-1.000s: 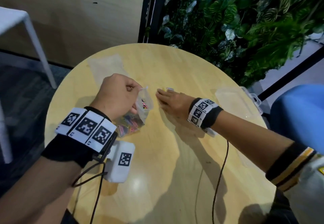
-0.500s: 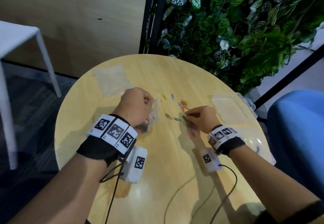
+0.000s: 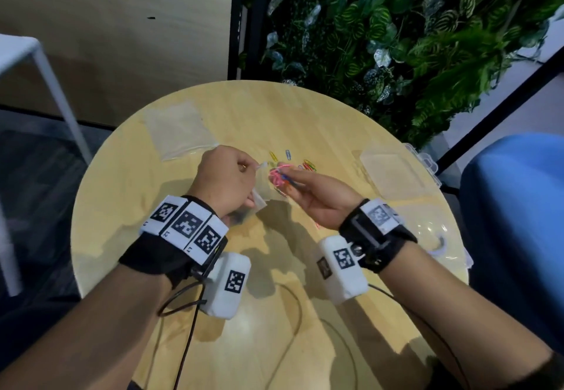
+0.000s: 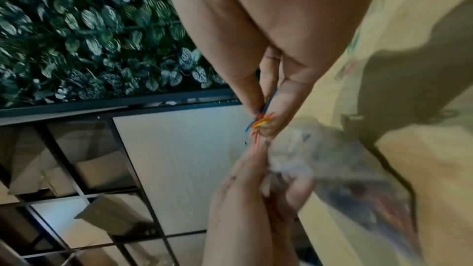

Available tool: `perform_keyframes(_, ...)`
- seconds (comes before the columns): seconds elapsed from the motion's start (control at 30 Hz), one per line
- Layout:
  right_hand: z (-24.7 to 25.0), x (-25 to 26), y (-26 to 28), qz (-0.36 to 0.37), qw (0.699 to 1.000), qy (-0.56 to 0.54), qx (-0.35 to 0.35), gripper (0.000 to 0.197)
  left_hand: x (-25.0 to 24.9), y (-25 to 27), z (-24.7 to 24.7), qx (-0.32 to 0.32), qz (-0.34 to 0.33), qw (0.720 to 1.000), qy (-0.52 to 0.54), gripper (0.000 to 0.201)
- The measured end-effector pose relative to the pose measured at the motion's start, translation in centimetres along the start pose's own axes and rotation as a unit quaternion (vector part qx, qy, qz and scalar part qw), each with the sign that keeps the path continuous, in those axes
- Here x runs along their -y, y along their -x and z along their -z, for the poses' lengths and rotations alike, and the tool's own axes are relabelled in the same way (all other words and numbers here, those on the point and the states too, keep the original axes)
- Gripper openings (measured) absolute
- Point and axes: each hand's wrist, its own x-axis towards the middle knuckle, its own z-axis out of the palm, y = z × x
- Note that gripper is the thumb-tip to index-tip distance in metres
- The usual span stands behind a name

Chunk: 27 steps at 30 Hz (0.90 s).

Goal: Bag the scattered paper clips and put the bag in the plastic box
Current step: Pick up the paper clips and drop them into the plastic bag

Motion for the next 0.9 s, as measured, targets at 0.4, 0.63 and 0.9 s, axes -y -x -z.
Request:
perform_keyframes(0.4,-3.1,-0.4,0.5,-0.056,0.998,-0.018,0.034,0.029,-0.2,0.2,-0.1,-0.003,0.008,1.0,0.012,0.017)
perform_keyframes(0.63,-3.4,-1.4,-1.3,0.168,0.858,0.479,-0.078,0.025,-0.6,0.1,0.8,0.011,0.016,0.999,0.037,0.015)
perform_keyframes(0.9,-4.7,-0.1,-1.5,0.217,0.766,0.603,0.047,0.039,0.1,-0.2,2.9,-0.004,0.007,0.999,0.041,0.015)
